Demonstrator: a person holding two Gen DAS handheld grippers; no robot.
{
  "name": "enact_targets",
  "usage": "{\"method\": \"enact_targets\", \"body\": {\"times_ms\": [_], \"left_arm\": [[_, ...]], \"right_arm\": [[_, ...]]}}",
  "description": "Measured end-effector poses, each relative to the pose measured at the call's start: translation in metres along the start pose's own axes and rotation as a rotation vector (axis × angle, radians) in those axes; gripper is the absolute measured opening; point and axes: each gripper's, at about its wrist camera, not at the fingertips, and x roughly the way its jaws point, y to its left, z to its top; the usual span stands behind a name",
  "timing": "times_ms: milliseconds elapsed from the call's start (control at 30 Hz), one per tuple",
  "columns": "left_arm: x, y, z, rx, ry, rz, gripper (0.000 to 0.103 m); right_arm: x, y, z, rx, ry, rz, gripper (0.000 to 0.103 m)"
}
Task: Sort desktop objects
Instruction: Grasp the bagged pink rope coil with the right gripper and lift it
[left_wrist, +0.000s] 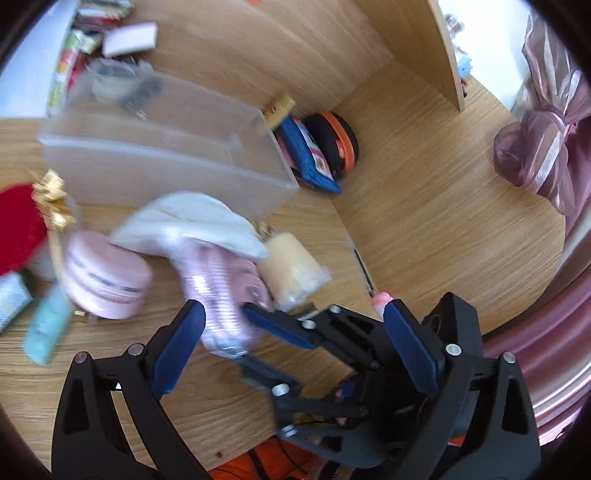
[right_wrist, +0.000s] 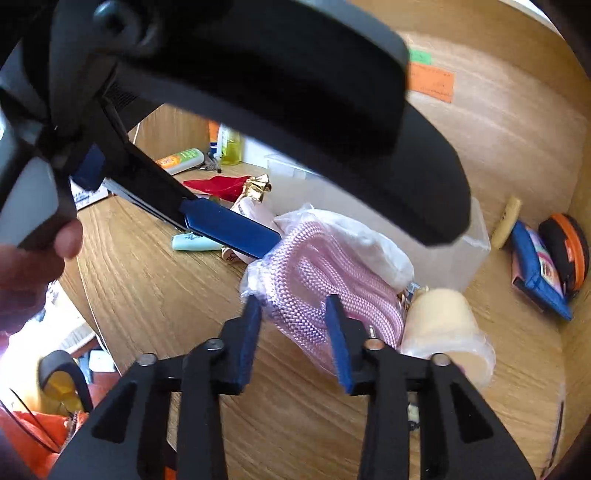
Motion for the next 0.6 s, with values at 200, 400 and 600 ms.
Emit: {"method": "enact_targets", "body": {"times_ms": [200, 400, 600], "left_arm": [[-0.034, 0.001, -0.008, 0.058, -0.081, 0.177, 0.098], [-0.026, 0.010, -0.025, 0.181, -0.073, 0.594, 0.098], [0.003, 0.000, -0.031, 0.356, -0.003, 0.671, 0.098]], "right_arm": [[-0.003, -0.015, 0.009, 0.078, -0.008, 0.042, 0.023], [-0.024, -0.035, 0.011, 0.164, -0.028, 0.054, 0.023], [-0.038, -0.052, 0.009, 0.207, -0.043, 0.034, 0.023]]}}
